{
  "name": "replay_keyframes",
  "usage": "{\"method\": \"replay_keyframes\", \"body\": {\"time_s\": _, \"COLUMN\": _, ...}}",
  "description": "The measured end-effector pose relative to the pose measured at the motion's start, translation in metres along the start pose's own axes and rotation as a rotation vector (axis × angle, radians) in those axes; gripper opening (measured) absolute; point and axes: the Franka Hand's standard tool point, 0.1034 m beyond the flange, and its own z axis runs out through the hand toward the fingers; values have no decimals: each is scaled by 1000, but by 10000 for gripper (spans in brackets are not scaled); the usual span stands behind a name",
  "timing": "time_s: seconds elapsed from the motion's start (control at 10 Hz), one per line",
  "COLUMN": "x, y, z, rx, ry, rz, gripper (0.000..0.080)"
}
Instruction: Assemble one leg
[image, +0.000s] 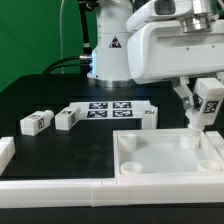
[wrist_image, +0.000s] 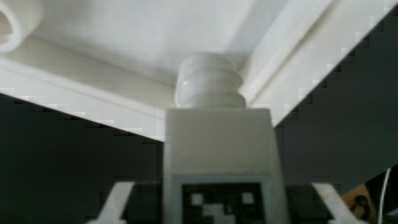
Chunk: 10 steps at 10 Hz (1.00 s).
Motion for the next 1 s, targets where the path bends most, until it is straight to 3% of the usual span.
{"method": "replay_keyframes", "body": {"time_s": 0.1, "x": 13, "y": 2, "z": 6, "rx": 2, "ry": 13, "rz": 1, "gripper": 287}}
{"method": "replay_keyframes", "body": {"time_s": 0.3, "x": 25, "y": 6, "z": 16, "rx": 5, "ry": 23, "rz": 5, "gripper": 287}}
{"method": "replay_keyframes", "body": {"time_s": 0.6, "x": 19, "y": 9, "z": 31, "rx": 4, "ry": 26, "rz": 9, "gripper": 287}}
{"method": "replay_keyframes", "body": {"time_s": 1.0, "x": 11, "y": 2, "z": 44, "rx": 3, "ry": 45, "rz": 9, "gripper": 287}}
